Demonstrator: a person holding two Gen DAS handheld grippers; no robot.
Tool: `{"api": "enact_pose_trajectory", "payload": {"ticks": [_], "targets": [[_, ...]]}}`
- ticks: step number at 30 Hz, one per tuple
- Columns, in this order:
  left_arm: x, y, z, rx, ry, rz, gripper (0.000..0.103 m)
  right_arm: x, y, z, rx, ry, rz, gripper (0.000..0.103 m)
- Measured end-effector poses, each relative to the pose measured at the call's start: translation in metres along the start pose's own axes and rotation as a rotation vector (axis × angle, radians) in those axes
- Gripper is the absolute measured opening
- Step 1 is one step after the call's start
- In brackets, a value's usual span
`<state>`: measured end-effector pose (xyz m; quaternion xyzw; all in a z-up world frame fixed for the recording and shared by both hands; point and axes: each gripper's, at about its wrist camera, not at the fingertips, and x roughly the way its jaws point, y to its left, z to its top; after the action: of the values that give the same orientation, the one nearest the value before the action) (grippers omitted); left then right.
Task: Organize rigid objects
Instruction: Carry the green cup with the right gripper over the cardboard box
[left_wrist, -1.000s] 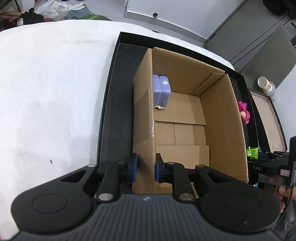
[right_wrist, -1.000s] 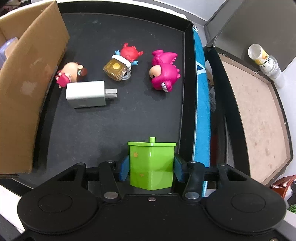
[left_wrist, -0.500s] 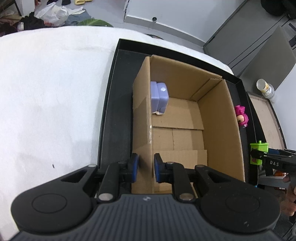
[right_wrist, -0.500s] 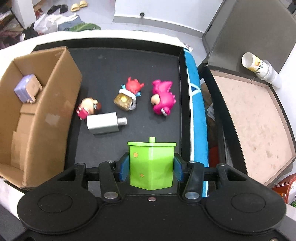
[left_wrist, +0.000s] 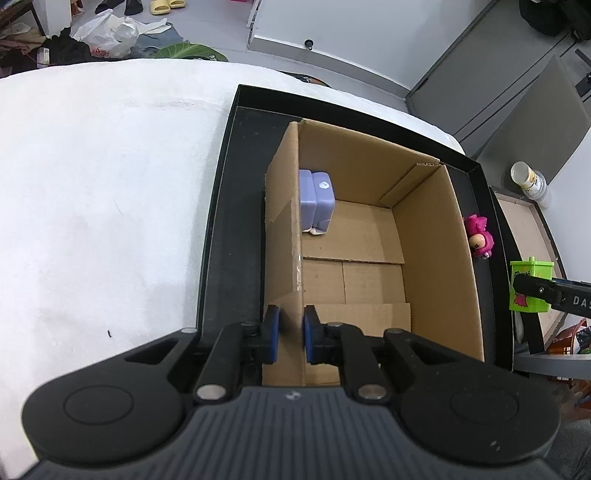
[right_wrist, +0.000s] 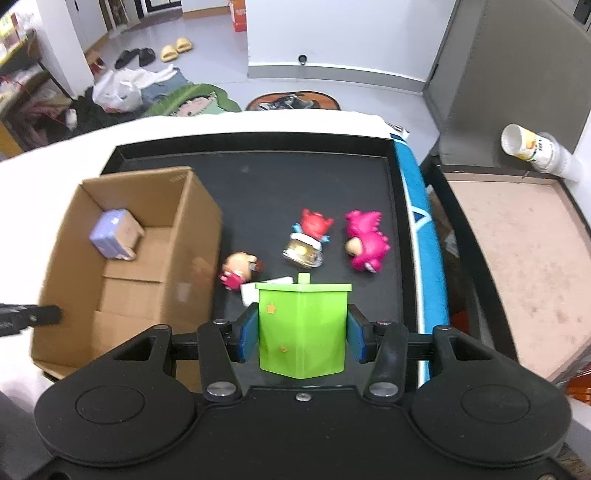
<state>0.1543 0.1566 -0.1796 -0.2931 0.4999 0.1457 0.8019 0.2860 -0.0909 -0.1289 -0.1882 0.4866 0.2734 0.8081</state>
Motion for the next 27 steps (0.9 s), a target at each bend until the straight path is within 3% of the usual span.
{"api": "enact_pose_trajectory", "payload": {"ticks": [27], "targets": [[-0.002, 0.012, -0.001, -0.008, -0.014, -0.061, 0.013, -0.019, 0.079, 0.038, -0.100, -0.089, -0.014, 0.047]]}}
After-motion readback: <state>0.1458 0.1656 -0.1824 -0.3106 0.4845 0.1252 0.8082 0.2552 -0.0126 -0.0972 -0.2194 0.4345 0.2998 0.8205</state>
